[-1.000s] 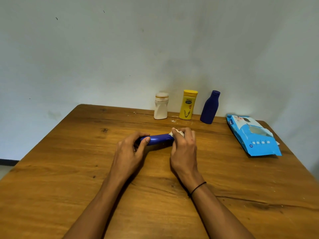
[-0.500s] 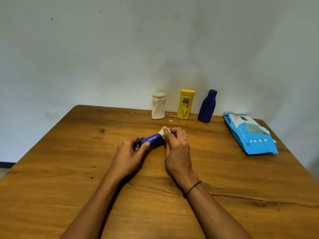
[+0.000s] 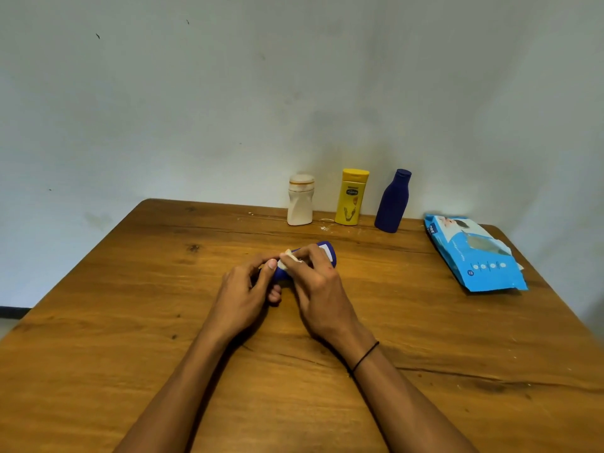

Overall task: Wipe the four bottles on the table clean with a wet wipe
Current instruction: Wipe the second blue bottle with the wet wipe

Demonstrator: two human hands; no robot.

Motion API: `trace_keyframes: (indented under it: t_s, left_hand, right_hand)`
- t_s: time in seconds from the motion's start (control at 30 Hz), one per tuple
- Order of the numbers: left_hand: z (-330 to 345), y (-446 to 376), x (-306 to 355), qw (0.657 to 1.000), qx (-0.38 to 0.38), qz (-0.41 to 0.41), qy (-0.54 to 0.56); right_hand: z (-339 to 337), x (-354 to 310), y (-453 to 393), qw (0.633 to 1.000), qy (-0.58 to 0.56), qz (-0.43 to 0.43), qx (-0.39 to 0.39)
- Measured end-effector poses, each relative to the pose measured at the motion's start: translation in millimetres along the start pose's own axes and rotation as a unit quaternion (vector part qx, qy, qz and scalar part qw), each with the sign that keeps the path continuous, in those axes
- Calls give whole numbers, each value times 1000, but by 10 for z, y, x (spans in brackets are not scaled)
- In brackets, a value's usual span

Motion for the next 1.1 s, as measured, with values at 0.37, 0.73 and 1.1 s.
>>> trace_keyframes:
  t_s: [0.37, 0.73, 1.1]
  left_hand:
    - [21, -49, -124, 999, -7, -21, 26]
    - [36, -26, -90, 997, -62, 12, -43]
    - [-23, -46, -53, 993, -3, 30, -118]
  right_hand:
    - [-222, 526, 83, 965, 71, 240, 82]
    - [66, -88, -5, 999, -46, -21, -17]
    - [-207, 498, 71, 972, 48, 217, 81]
Point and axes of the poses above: each hand's wrist, its own y-axis away from the middle knuckle, its own z-axis out of the palm, x = y × z, the point moved 8 cm from there along -y, towards the middle knuckle, and after that the axes turned 6 degrees about -x, right-handed, at the moved point
